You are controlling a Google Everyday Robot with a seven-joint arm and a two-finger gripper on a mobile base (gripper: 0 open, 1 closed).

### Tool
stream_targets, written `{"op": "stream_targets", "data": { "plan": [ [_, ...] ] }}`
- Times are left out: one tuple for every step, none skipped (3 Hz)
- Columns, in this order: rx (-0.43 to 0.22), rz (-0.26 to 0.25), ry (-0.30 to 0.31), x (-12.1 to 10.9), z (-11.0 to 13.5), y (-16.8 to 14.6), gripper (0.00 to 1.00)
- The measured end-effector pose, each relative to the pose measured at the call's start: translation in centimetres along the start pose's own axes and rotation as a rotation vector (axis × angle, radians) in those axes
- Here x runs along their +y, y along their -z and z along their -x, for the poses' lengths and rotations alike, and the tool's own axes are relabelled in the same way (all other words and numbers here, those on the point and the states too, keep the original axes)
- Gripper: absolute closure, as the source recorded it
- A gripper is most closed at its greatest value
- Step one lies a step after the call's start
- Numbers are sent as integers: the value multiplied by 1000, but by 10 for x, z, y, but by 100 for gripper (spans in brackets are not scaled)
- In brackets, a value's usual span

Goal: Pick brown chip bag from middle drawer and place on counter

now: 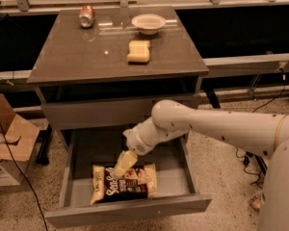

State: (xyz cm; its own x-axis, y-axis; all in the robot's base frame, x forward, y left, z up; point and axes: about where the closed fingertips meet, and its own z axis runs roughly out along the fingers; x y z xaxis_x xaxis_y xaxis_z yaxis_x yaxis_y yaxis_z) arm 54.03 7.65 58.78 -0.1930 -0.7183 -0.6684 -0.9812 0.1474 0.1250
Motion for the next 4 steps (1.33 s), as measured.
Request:
{"op": "stream_targets", "data": {
  "plan": [
    [-18, -1, -33, -9, -30, -24, 0],
    [-18, 5, -38, -8, -33, -29, 0],
    [-1, 2, -57, -11, -39, -45, 0],
    [55, -15, -92, -16, -59, -70, 0]
  ]
}}
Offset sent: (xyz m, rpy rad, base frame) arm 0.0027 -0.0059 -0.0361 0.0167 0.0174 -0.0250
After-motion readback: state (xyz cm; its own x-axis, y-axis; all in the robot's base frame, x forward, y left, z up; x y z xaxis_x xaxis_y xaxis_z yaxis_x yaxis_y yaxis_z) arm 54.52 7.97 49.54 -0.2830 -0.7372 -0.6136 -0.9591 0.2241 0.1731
